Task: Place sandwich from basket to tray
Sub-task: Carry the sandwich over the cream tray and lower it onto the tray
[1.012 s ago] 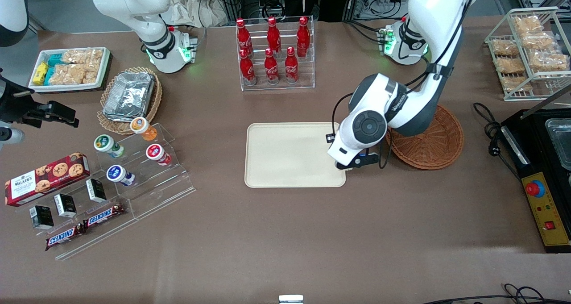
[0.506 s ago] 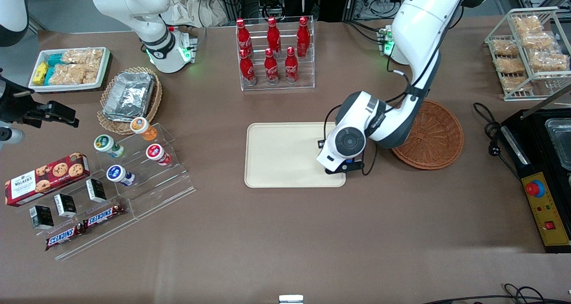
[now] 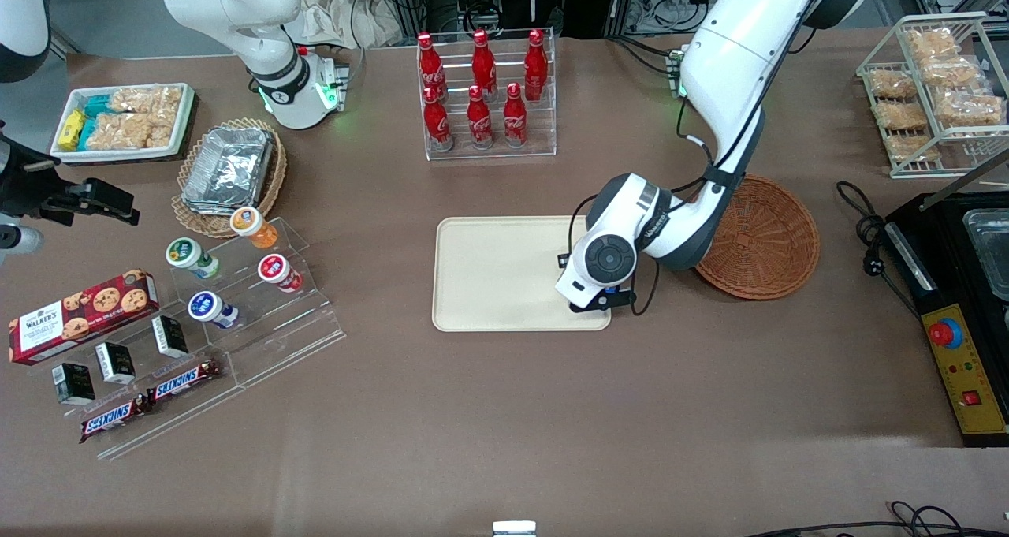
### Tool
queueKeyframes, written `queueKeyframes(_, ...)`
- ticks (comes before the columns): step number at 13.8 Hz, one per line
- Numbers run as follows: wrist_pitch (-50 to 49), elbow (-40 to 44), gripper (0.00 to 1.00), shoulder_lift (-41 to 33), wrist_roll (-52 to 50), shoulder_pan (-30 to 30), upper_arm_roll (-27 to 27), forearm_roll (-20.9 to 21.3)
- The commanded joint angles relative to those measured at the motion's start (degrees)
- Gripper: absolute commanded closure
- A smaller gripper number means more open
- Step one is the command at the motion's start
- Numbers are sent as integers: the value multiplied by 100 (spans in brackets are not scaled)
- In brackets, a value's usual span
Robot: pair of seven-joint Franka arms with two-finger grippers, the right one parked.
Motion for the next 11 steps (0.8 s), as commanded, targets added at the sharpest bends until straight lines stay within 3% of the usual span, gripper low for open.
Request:
queueKeyframes(1,8,155,65,102,-95,-82,53,90)
queueKeyframes(2,8,155,59,102,-87,-82,53,90)
queueKeyframes(3,0,155,25,102,-87,-82,53,90)
queueKeyframes(4,-35,155,0,85,-78,-82,53,90)
queueKeyframes(11,-738,208,0,-555,-87,-30,88,90)
